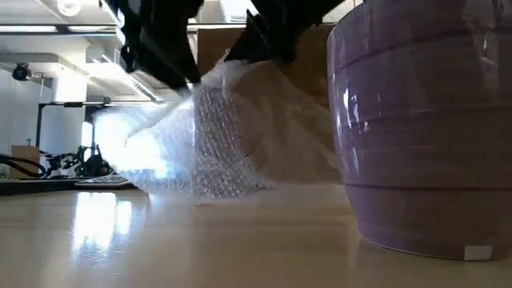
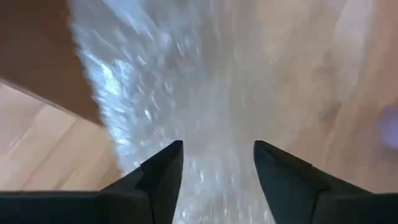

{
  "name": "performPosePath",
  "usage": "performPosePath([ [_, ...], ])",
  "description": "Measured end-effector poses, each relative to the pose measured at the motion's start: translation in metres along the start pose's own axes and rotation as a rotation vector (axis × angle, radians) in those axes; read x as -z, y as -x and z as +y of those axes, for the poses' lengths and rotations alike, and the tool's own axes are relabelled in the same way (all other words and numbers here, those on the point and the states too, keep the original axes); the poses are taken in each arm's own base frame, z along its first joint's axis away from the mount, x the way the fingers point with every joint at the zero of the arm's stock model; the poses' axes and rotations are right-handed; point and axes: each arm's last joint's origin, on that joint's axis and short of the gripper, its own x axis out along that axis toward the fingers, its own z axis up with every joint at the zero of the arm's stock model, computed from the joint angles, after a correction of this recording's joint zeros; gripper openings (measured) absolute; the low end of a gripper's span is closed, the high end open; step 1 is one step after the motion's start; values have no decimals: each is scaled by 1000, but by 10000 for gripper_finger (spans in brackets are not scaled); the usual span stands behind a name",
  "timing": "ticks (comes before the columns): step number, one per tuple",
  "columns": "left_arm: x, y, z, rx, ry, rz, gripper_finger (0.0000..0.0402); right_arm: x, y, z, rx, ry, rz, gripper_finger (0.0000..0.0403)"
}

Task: Wrap mug
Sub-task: Wrap the purple mug with bubble wrap

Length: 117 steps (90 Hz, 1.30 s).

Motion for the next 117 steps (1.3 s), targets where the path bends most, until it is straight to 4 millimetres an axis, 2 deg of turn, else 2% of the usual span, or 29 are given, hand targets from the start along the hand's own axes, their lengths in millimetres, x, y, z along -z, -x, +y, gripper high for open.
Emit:
performPosePath([
  [12,7,-15,-4,-63,-40,11,113,-9,2,2,-86,-12,-22,10],
  [25,13,-18,-2,-102,-88,46,18,-11,3,3,-114,-18,-25,39],
  [43,21,5,4,-74,-56,31,2,-5,2,2,-137,-7,31,134],
  [53,37,17,9,-40,-13,32,1,-1,5,2,-182,11,89,185],
  [63,57,27,13,41,75,6,0,5,10,2,-217,38,170,219],
  [74,80,28,11,162,133,-29,0,12,13,2,-247,57,246,243],
  [83,91,25,10,247,158,-59,0,9,17,1,-254,54,230,255],
  [91,93,22,12,274,159,-81,8,5,23,0,-268,58,216,262],
  [99,90,21,19,270,143,-90,31,2,27,0,-300,88,202,269],
  [107,85,22,26,269,123,-87,73,1,30,-1,-313,94,200,274],
  [117,75,29,32,295,122,-71,137,0,45,0,-323,103,238,279],
])
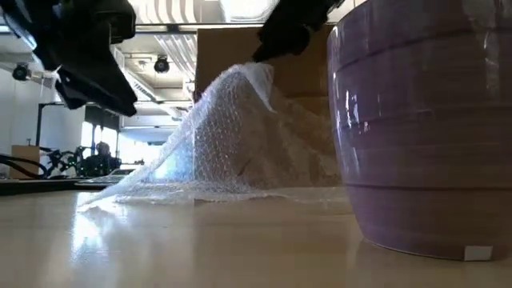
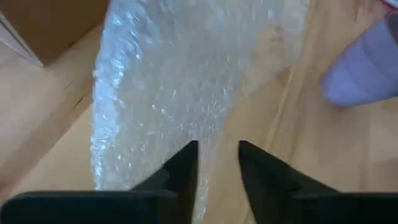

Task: Wrap mug
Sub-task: Wrap the purple mug with bubble wrap

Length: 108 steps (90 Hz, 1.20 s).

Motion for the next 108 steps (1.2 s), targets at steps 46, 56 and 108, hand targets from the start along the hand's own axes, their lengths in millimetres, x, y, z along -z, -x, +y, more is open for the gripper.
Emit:
performPosePath([
  [46,-28,6,-36,18,-24,-283,191,66,14,63,-48,-107,319,242],
  [56,-24,-19,-34,-6,-59,-206,173,90,20,71,13,-159,350,228],
  [108,-31,-62,-37,79,-99,-36,98,166,-2,53,240,-243,225,199],
])
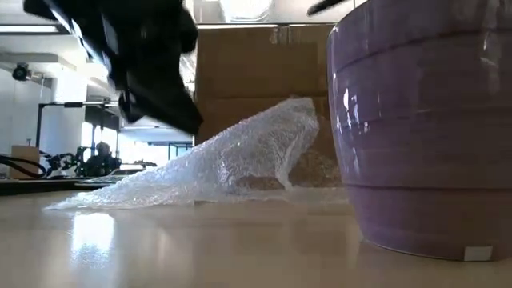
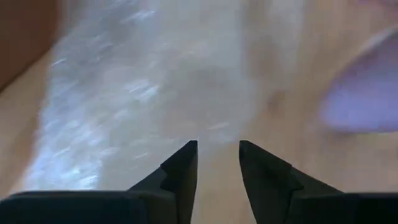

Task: Wrap mug
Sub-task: Wrap the purple mug with bubble wrap

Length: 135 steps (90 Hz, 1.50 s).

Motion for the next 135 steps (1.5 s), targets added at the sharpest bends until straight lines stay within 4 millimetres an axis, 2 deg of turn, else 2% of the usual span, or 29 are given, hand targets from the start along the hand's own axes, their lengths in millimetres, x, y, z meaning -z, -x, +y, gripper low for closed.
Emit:
performPosePath([
  [11,-8,-1,-15,150,-72,-98,87,6,-22,-3,75,27,26,199],
  [20,-18,-16,-12,178,-116,-183,78,10,-36,-6,159,28,40,199],
  [37,-21,-58,25,-26,-135,-178,66,16,-49,-2,197,14,74,199],
  [50,-17,-67,52,-283,-132,-141,51,21,-53,3,198,-3,90,199],
  [60,-12,-54,60,-392,-140,-55,36,24,-51,8,187,-1,89,199],
  [77,-1,-16,69,-515,-95,133,21,26,-44,15,133,46,92,199],
  [96,18,25,75,-631,-33,205,20,30,-37,24,38,99,126,199],
  [111,24,48,54,-494,42,126,20,34,-29,31,-29,133,155,199],
  [125,6,67,19,-249,41,-136,20,30,-18,30,-36,194,175,199],
  [135,-7,70,3,-120,-10,-257,20,22,-10,29,-35,196,130,199],
])
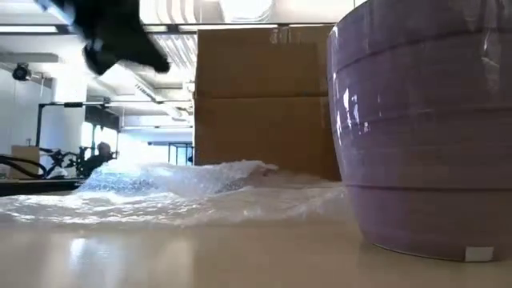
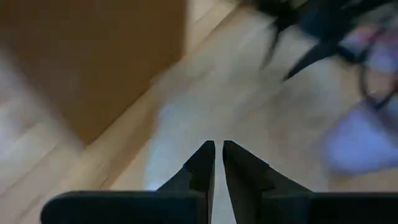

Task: Wrap mug
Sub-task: Wrap the purple mug with bubble wrap

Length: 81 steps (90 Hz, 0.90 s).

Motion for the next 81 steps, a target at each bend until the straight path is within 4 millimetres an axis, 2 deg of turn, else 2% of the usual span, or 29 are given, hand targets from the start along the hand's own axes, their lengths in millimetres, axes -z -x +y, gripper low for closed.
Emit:
performPosePath([
  [10,-6,-9,-10,75,-55,-63,20,-1,2,-1,8,5,-12,199],
  [21,-2,-33,-15,154,-84,-29,20,-1,1,-1,10,4,-14,199],
  [40,31,-83,-9,164,-110,180,20,-2,0,0,17,2,-17,199],
  [49,42,-98,-4,102,-124,203,20,-4,0,0,13,-14,-39,199],
  [60,43,-112,11,4,-151,218,20,-7,-1,3,2,-58,-89,199],
  [71,47,-114,26,-114,-158,283,20,-4,0,7,-5,-59,-87,199],
  [81,55,-109,46,-334,-117,360,20,-1,1,12,-13,-42,-87,199],
])
